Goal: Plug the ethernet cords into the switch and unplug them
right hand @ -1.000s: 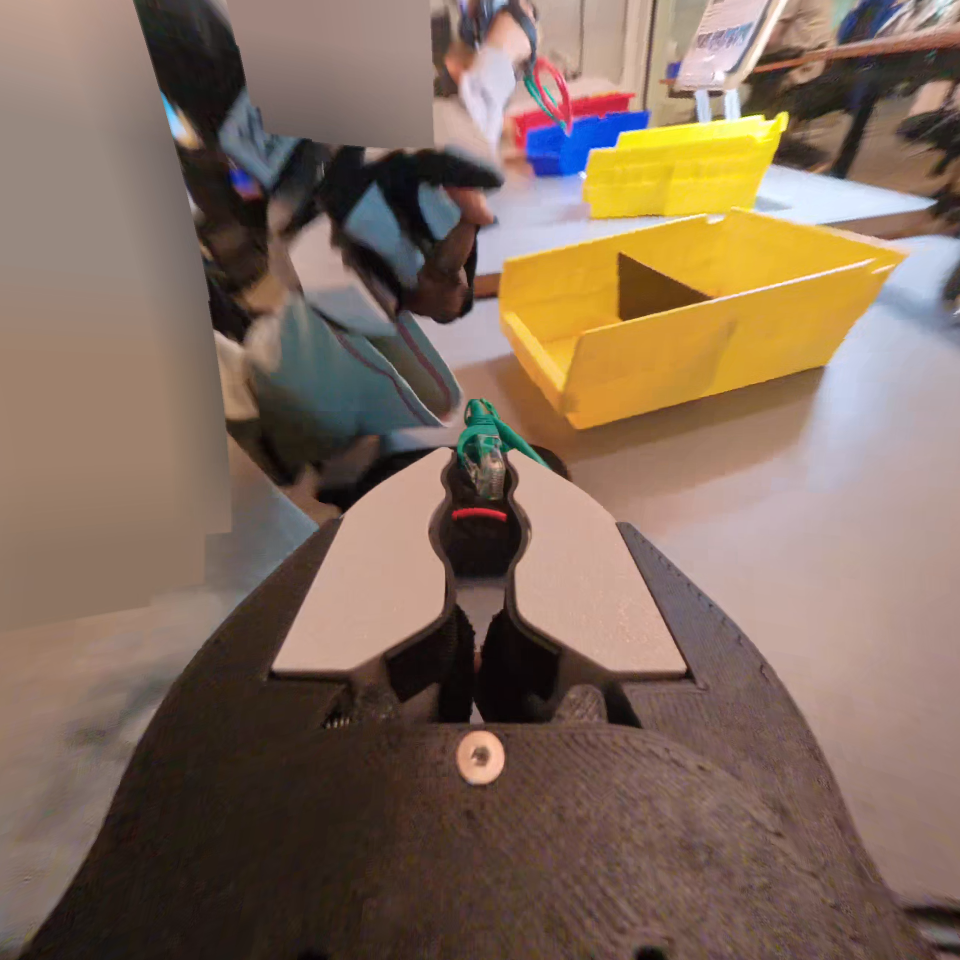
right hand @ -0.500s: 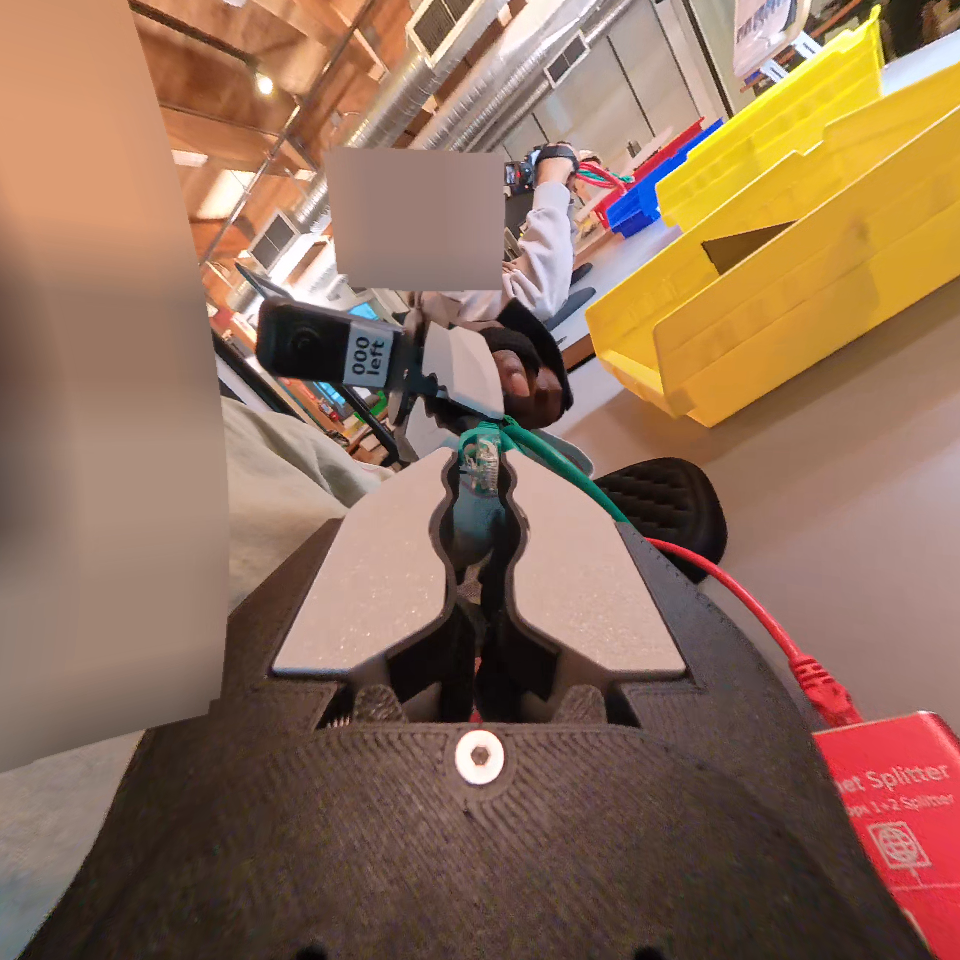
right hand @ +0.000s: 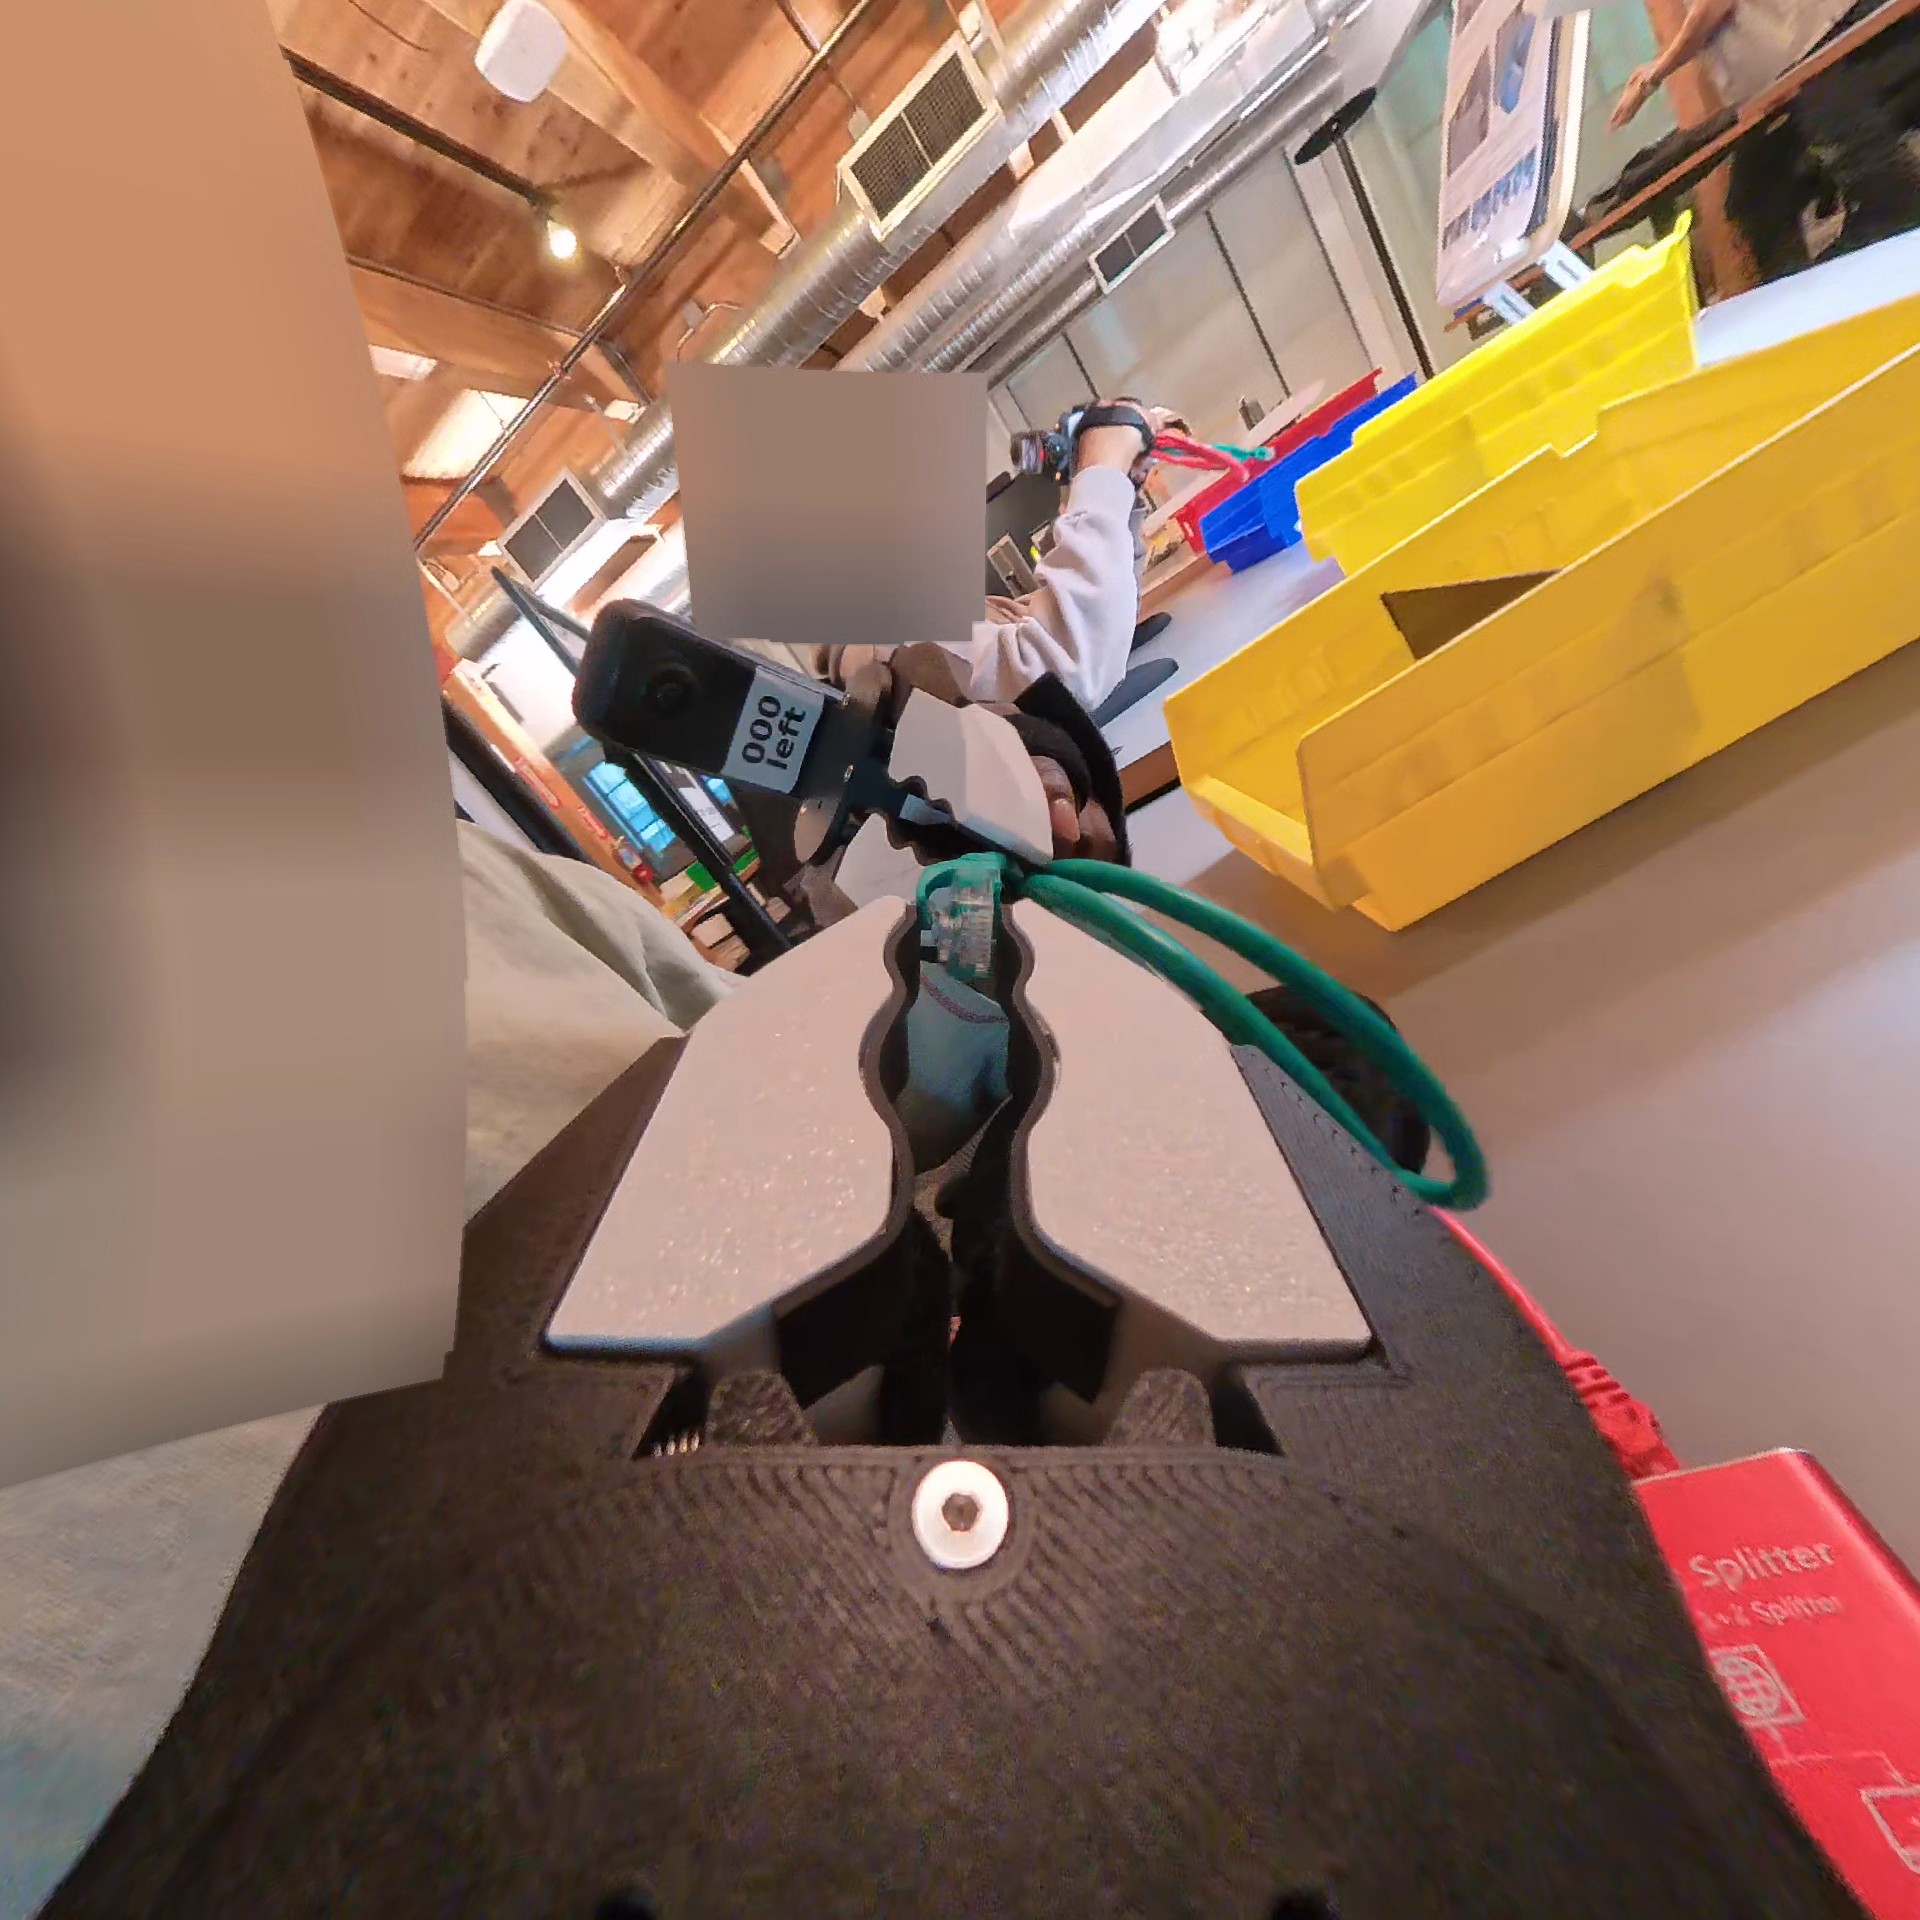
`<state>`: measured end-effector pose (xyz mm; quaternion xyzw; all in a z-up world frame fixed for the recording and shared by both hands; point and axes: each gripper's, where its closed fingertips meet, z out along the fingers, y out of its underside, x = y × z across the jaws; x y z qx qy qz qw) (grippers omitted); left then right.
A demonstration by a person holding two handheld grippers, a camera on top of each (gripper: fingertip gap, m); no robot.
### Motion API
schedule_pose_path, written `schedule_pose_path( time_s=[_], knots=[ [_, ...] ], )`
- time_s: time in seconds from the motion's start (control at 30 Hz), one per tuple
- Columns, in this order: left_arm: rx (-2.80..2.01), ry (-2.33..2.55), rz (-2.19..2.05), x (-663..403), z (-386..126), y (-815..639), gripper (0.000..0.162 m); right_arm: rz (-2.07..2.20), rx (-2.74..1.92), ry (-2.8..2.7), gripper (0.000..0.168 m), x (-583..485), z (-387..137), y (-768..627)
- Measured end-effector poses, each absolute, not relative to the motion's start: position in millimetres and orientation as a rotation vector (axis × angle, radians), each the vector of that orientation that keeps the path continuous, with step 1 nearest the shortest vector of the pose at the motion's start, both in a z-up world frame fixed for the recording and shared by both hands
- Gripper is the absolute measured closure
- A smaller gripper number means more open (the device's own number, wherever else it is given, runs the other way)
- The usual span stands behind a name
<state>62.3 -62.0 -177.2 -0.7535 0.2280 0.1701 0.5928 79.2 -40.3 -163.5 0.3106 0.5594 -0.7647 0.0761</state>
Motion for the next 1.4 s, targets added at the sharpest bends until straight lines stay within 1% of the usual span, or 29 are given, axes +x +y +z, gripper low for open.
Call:
schedule_pose_path(
  time_s=[0.07,0.1,0.17,0.23,0.27,0.33,0.37,0.4,0.47,0.5,0.57,0.6,0.7,0.77,0.8,0.83,0.87,0.9,1.0,1.07,1.17,1.27,1.33,1.4],
  knots=[
    [-1.752,0.528,0.394,61,-175,-67,0.154,-2.322,0.942,1.671,0.155,80,-160,-32],
    [-1.763,0.519,0.406,58,-175,-70,0.162,-2.342,0.953,1.657,0.155,79,-158,-26],
    [-1.860,0.491,0.543,33,-186,-79,0.162,-2.444,0.914,1.498,0.155,83,-142,-7],
    [-1.795,0.491,0.471,41,-181,-79,0.162,-2.460,0.954,1.490,0.155,82,-142,5],
    [-1.726,0.465,0.415,49,-169,-77,0.156,-2.433,1.005,1.571,0.155,79,-149,3],
    [-1.607,0.434,0.417,58,-143,-71,0.131,-2.374,1.042,1.635,0.155,77,-158,-8],
    [-1.573,0.445,0.436,63,-135,-66,0.126,-2.349,1.062,1.648,0.155,75,-162,-13],
    [-1.567,0.477,0.441,71,-133,-60,0.125,-2.331,1.076,1.667,0.154,73,-165,-19],
    [-1.630,0.559,0.474,78,-145,-45,0.125,-2.303,1.044,1.636,0.154,75,-165,-32],
    [-1.660,0.583,0.508,76,-153,-40,0.126,-2.303,1.018,1.588,0.154,76,-162,-36],
    [-1.699,0.604,0.538,70,-164,-36,0.145,-2.300,0.995,1.503,0.154,79,-156,-40],
    [-1.699,0.609,0.520,72,-166,-37,0.152,-2.302,1.004,1.487,0.154,79,-155,-40],
    [-1.704,0.590,0.476,74,-165,-40,0.155,-2.298,0.992,1.488,0.154,83,-155,-43],
    [-1.706,0.538,0.326,79,-162,-44,0.156,-2.369,0.886,1.595,0.152,89,-150,-45],
    [-1.708,0.497,0.239,79,-160,-47,0.157,-2.432,0.822,1.693,0.143,92,-147,-45],
    [-1.708,0.459,0.148,79,-158,-49,0.157,-2.499,0.802,1.846,0.127,90,-147,-42],
    [-1.703,0.426,0.055,79,-158,-51,0.157,-2.557,0.786,2.056,0.120,86,-148,-37],
    [-1.699,0.397,-0.026,80,-157,-53,0.156,-2.600,0.723,2.294,0.119,86,-149,-35],
    [-1.711,0.367,-0.183,82,-162,-55,0.157,-2.574,0.369,2.846,0.122,94,-144,-44],
    [-1.711,0.380,-0.243,86,-164,-56,0.156,-2.474,0.266,3.019,0.131,93,-144,-50],
    [-1.719,0.398,-0.284,91,-167,-57,0.156,-2.376,0.251,2.999,0.138,92,-148,-55],
    [-1.707,0.403,-0.363,97,-166,-60,0.157,-2.333,0.184,2.916,0.155,97,-151,-60],
    [-1.701,0.412,-0.382,98,-166,-62,0.157,-2.337,0.179,2.887,0.156,99,-150,-62],
    [-1.692,0.427,-0.310,95,-167,-61,0.156,-2.365,0.282,2.797,0.155,96,-150,-62]
  ],
)
